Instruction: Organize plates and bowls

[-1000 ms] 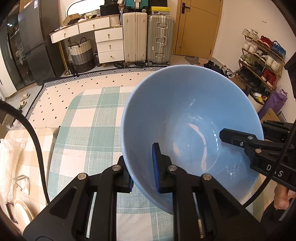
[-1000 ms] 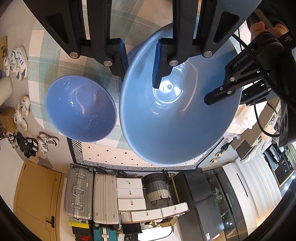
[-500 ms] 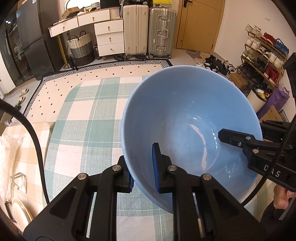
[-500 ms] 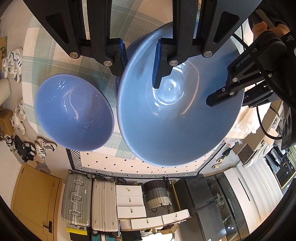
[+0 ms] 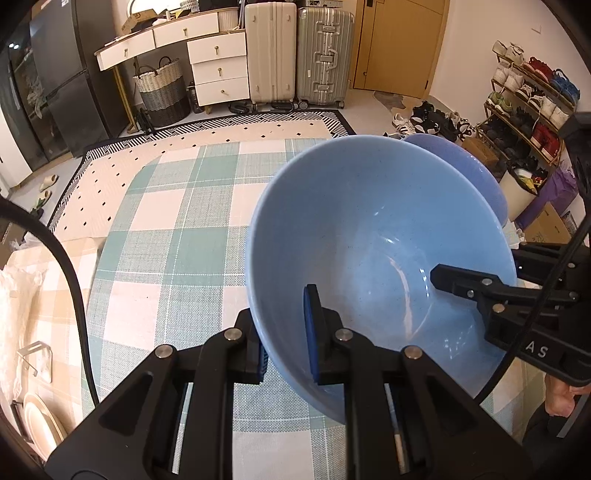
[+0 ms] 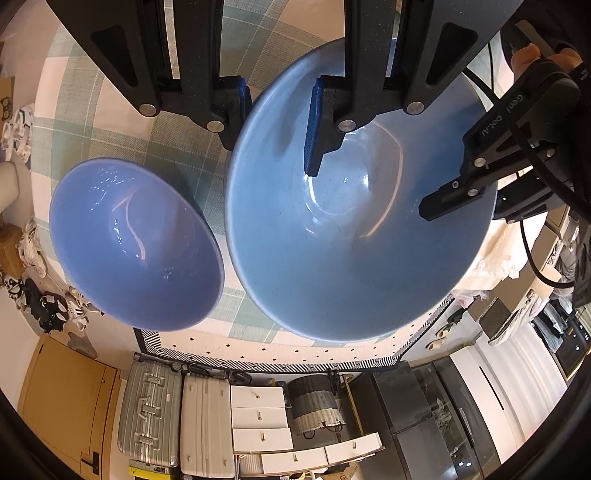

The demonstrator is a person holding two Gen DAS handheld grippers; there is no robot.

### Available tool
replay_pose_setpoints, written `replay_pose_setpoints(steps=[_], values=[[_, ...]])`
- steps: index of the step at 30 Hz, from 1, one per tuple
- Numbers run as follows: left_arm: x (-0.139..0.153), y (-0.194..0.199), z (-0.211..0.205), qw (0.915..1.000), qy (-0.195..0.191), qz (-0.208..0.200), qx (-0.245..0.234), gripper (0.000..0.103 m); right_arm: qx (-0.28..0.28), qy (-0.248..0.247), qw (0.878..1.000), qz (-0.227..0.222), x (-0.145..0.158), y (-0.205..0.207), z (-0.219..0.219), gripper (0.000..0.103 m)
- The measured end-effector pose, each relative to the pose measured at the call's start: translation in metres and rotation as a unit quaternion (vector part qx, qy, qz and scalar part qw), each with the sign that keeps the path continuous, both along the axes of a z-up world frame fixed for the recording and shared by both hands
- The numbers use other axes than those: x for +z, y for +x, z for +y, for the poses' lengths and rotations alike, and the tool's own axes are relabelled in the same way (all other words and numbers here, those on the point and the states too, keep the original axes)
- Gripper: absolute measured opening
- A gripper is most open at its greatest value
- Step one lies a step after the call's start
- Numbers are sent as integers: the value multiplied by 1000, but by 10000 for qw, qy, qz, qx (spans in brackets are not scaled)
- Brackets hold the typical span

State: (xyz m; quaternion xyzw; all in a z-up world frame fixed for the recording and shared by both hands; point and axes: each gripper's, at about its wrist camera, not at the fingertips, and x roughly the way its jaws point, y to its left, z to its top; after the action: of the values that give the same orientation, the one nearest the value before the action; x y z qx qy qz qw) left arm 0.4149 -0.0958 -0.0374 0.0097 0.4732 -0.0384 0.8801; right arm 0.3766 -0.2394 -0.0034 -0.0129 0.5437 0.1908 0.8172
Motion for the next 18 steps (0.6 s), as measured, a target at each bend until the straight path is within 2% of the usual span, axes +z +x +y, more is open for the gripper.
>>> replay_pose_setpoints(steps=[13,18], values=[[-3,1,-4,9996,260,-16,-61,13,64,-104,9999,-62,-2,-2,2,25],[-4,3,0,9996,251,-35,-82,13,86,-95,9999,-23,-3,-2,3,25]])
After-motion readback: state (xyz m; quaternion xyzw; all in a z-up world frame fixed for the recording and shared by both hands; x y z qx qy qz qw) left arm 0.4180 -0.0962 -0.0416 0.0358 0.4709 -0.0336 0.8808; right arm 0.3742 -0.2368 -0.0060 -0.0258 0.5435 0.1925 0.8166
